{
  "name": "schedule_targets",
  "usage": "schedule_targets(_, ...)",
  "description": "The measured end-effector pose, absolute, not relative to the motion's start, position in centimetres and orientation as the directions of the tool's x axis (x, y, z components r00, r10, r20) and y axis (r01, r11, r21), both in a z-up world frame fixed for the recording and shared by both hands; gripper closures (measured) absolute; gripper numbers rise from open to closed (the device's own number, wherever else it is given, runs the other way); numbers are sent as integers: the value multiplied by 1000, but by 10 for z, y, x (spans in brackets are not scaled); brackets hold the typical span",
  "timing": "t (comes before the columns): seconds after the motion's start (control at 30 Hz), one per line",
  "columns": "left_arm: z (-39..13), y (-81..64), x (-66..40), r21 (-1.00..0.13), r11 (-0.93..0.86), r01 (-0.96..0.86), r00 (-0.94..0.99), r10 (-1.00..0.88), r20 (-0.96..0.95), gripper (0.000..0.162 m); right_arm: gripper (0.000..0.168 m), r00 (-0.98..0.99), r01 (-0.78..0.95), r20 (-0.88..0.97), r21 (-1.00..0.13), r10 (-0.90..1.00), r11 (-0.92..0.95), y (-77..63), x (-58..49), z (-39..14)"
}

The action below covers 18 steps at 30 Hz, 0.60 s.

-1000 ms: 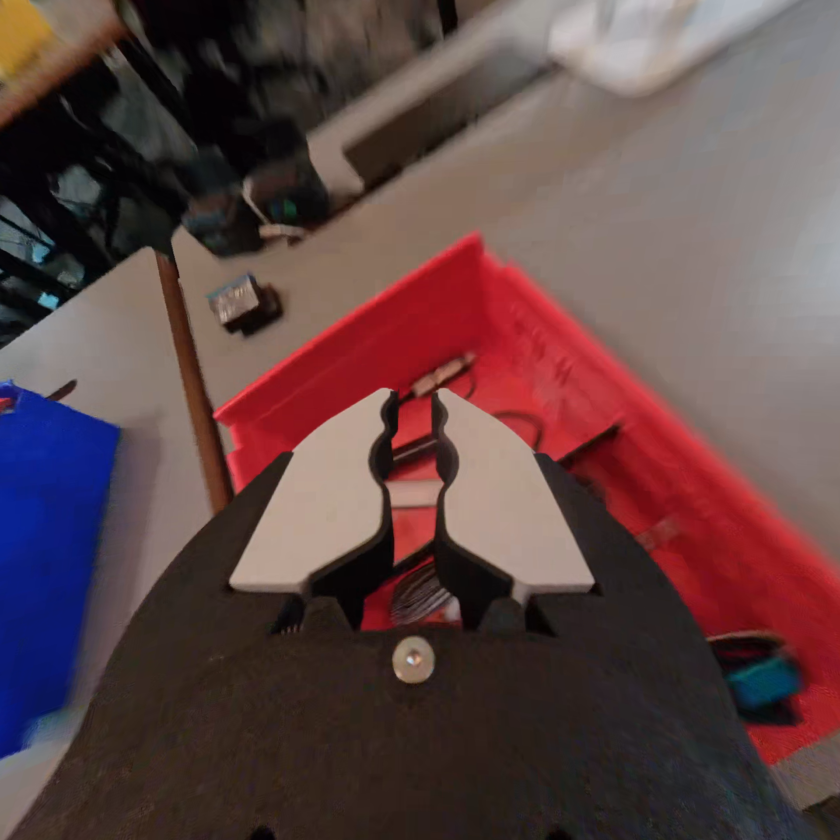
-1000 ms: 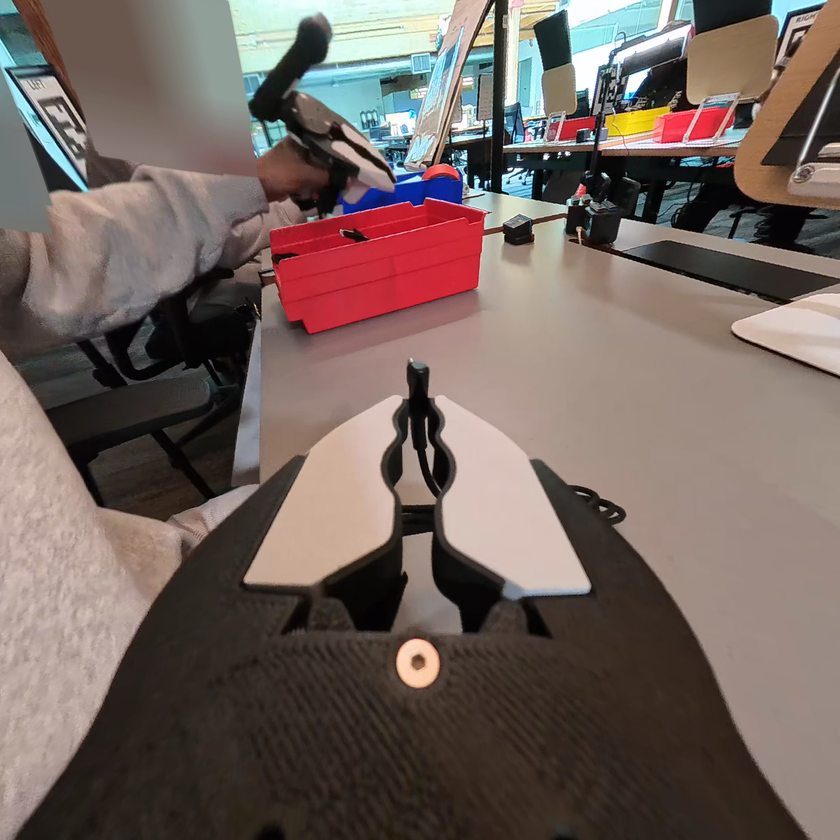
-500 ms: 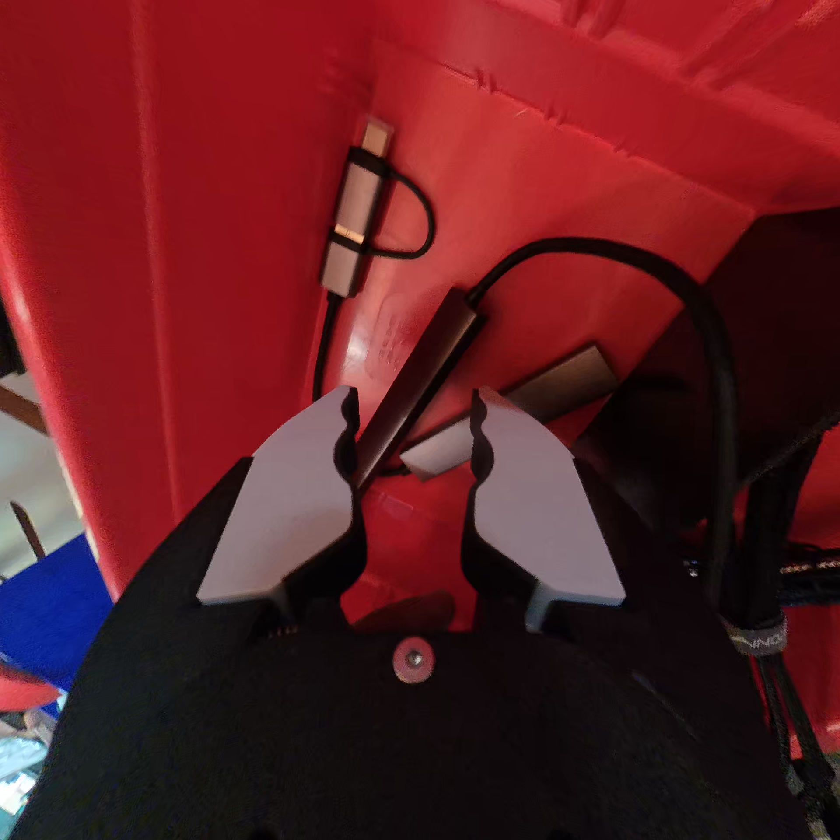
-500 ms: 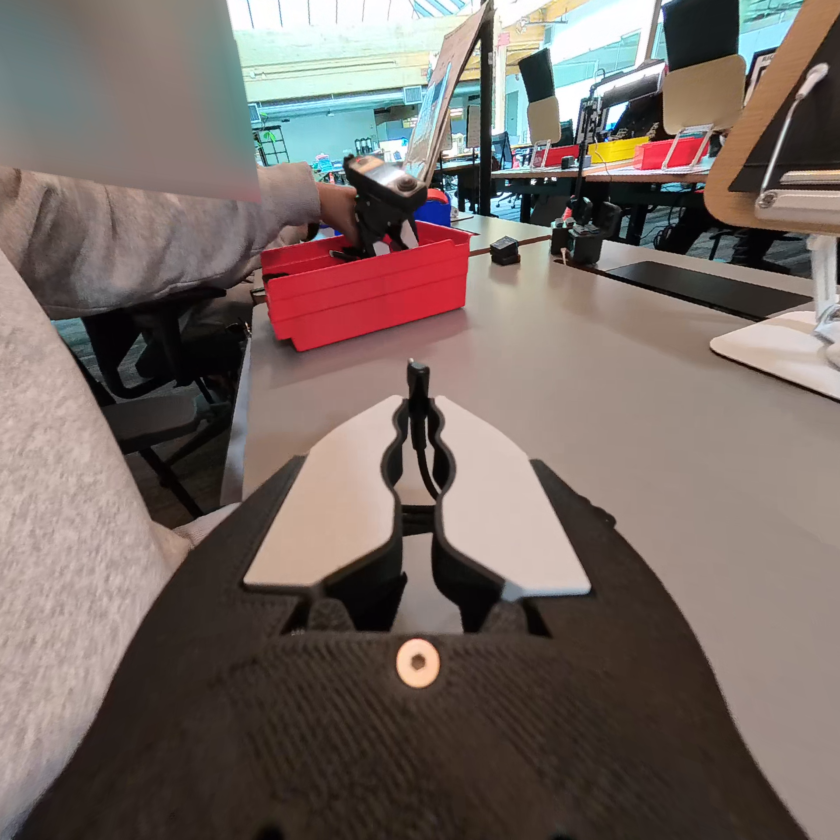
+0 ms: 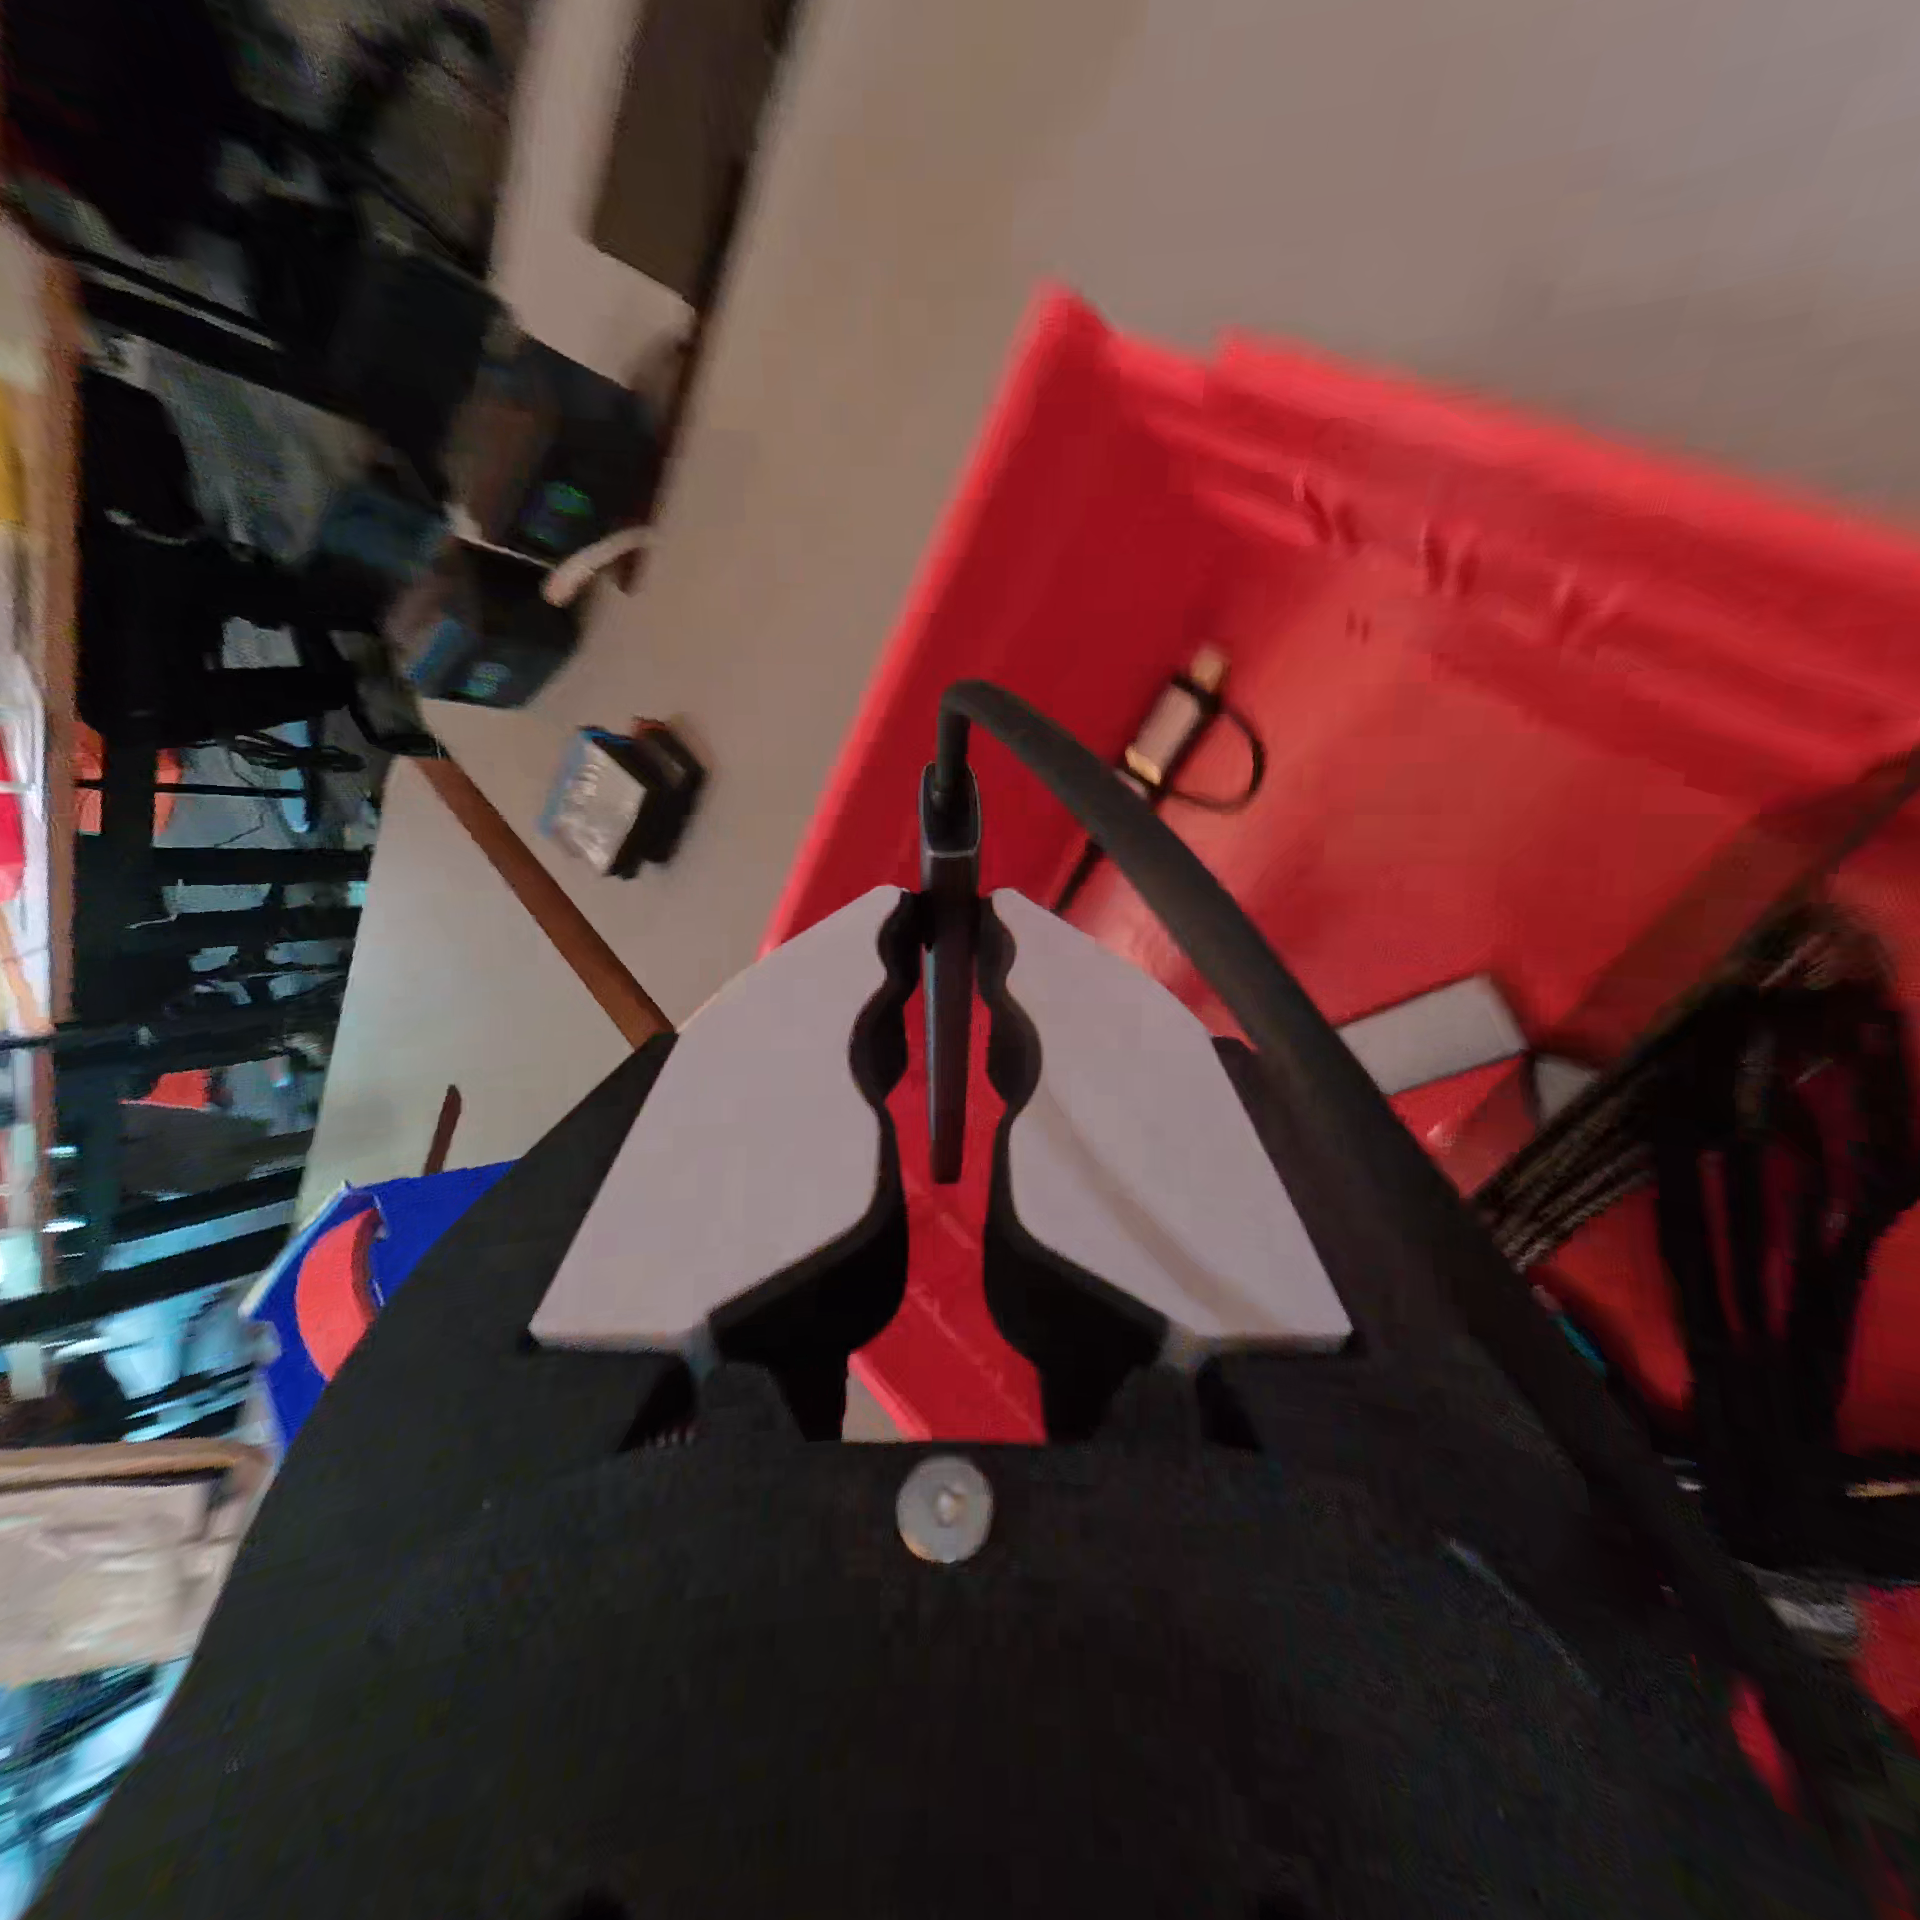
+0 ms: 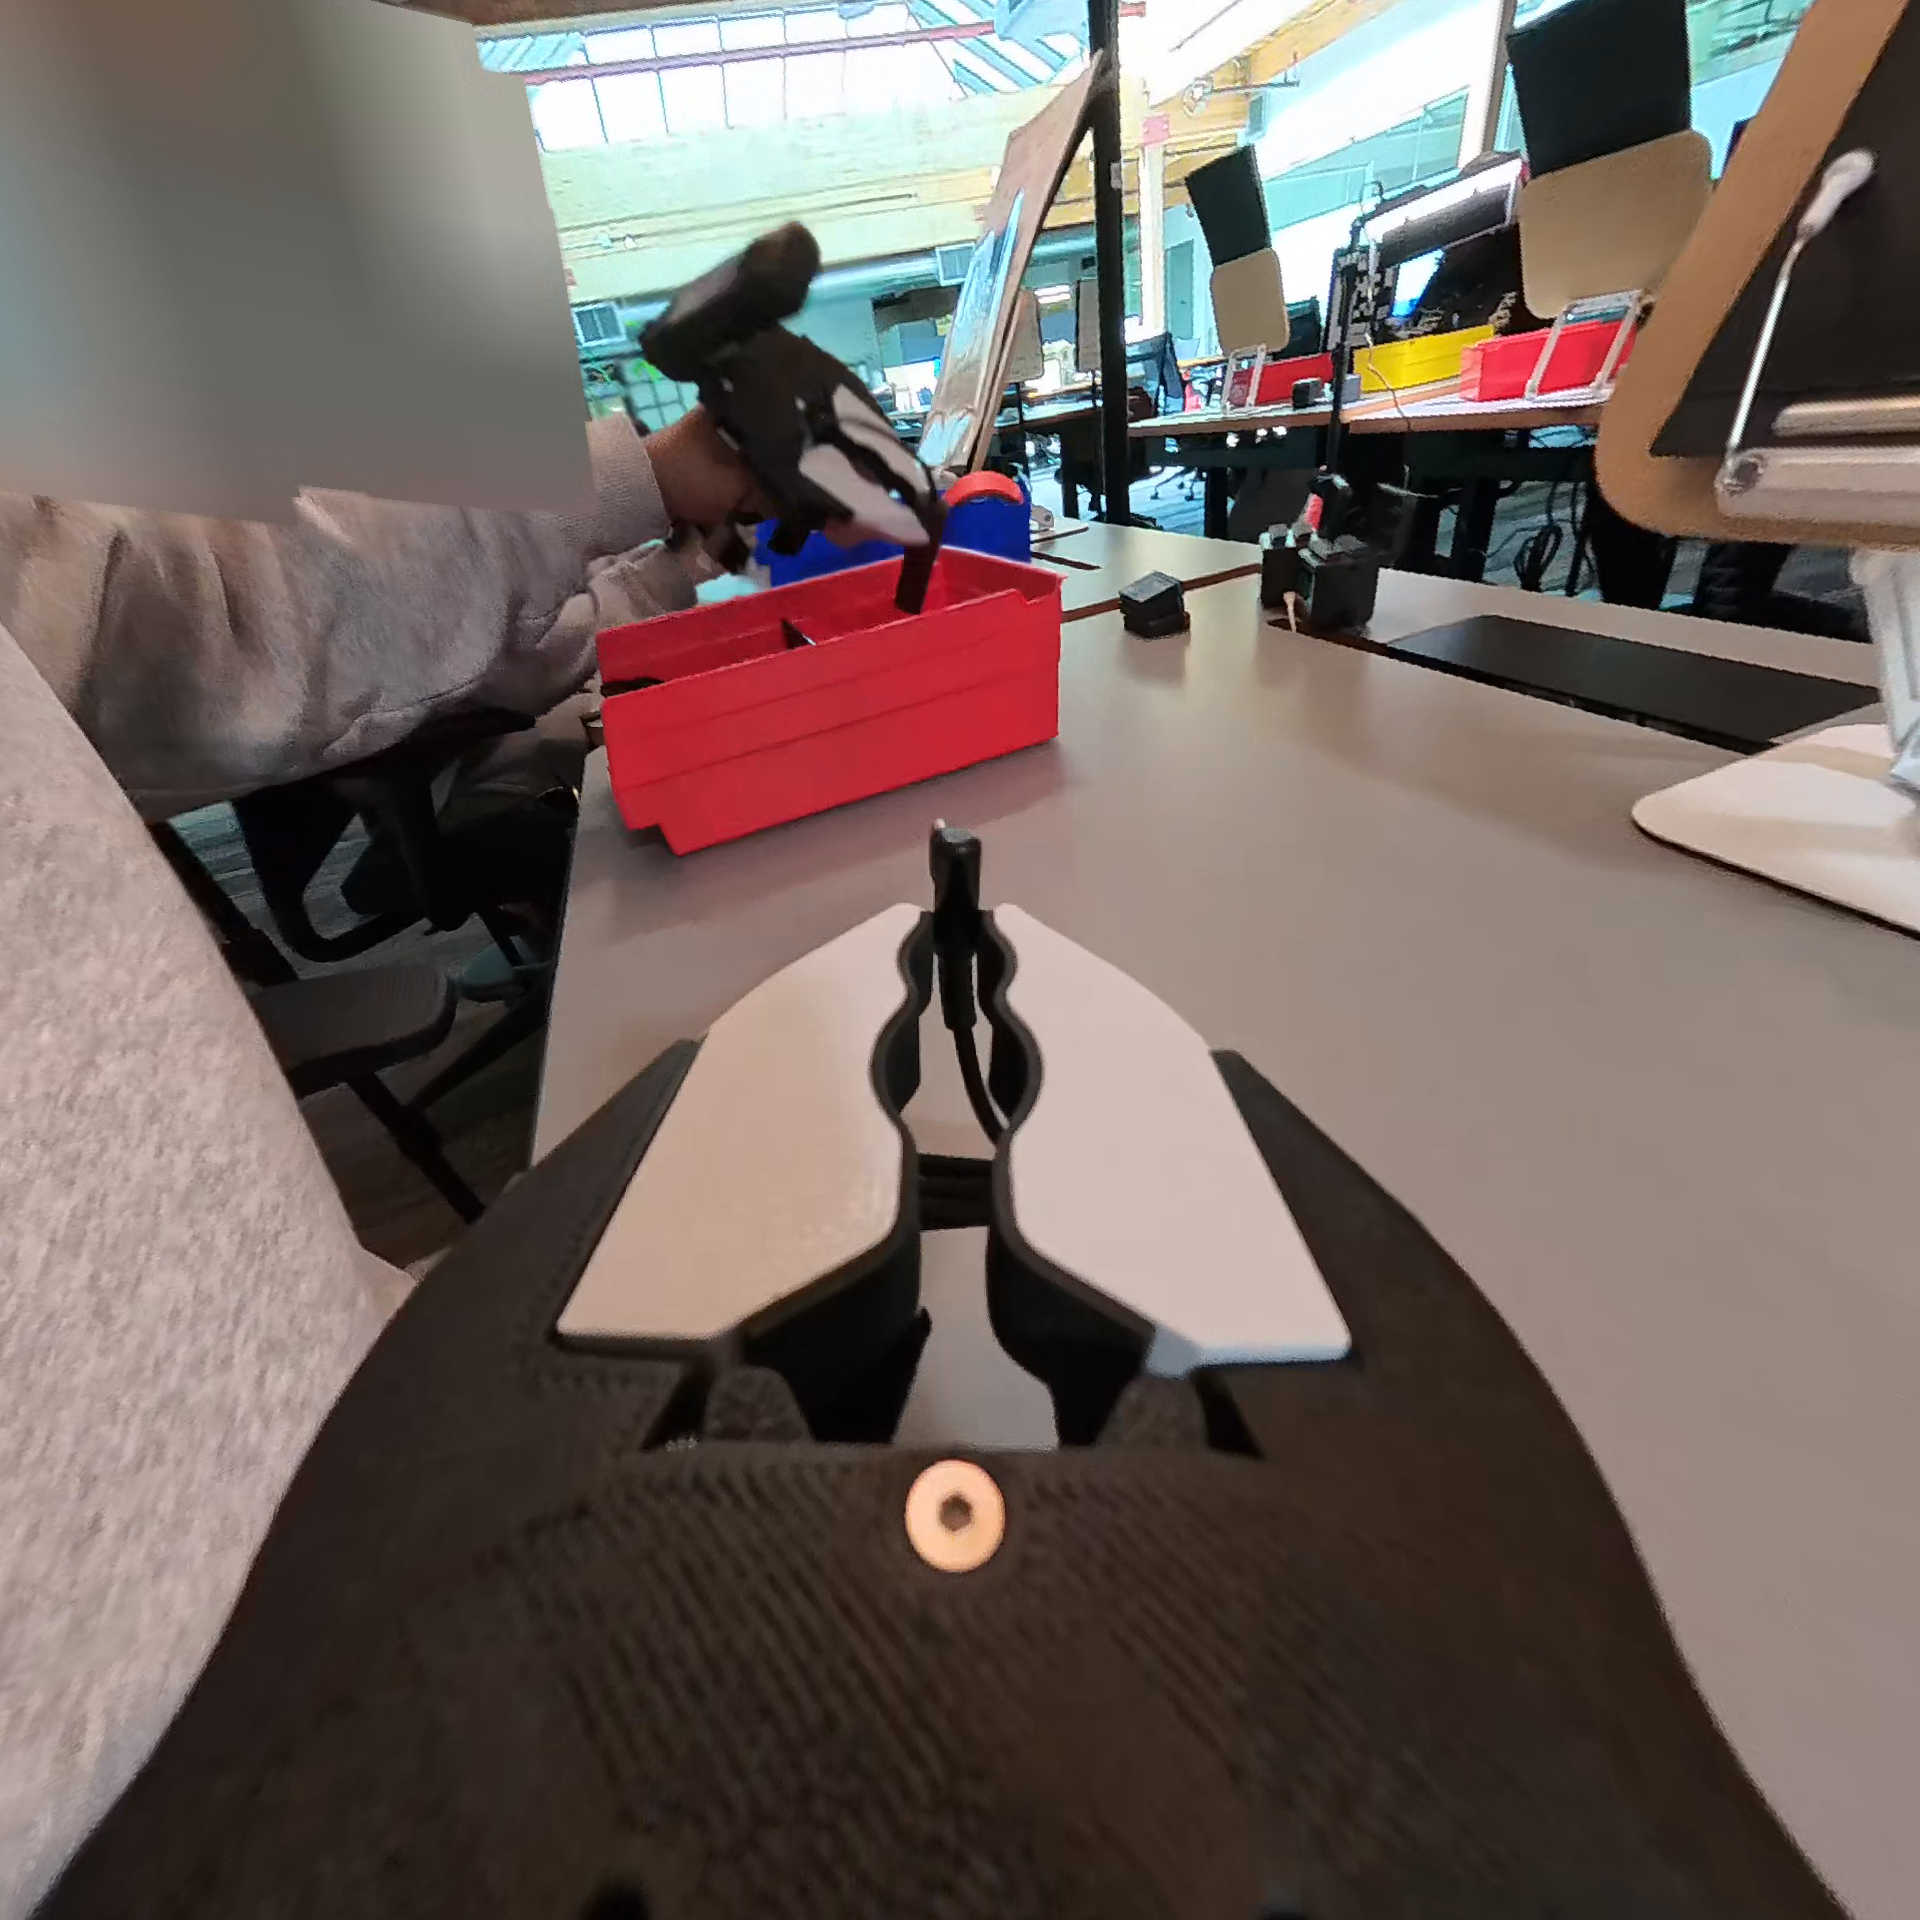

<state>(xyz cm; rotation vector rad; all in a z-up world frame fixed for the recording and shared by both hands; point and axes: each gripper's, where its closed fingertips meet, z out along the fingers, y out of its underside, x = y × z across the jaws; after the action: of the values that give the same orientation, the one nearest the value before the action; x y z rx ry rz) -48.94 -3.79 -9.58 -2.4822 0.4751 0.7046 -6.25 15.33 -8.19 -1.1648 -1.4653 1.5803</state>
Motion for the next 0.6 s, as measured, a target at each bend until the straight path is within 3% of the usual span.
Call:
schedule_targets(0.13, -14, -37, -436, -777, -562, -285, 942, -13, -336, 151, 160, -414, 72, -171, -985, 894, -155, 146, -61, -73)
schedule_targets(0.23, 39, -30, -361, -945, -299, -136, 990, -79, -117, 152, 160, -443, 56, -166, -986, 881, -158, 137, -53, -68)
schedule_targets(0.4, 68, -1, -223, -998, -26, 65, 937, -342, 70, 152, 160, -473, 53, -170, -985, 864, -164, 126, -37, -64)
schedule_targets(0.6, 11, 51, -103, -955, -3, 297, 741, -630, 233, 153, 160, -468, 60, -166, -986, 868, -156, 128, -26, -67)
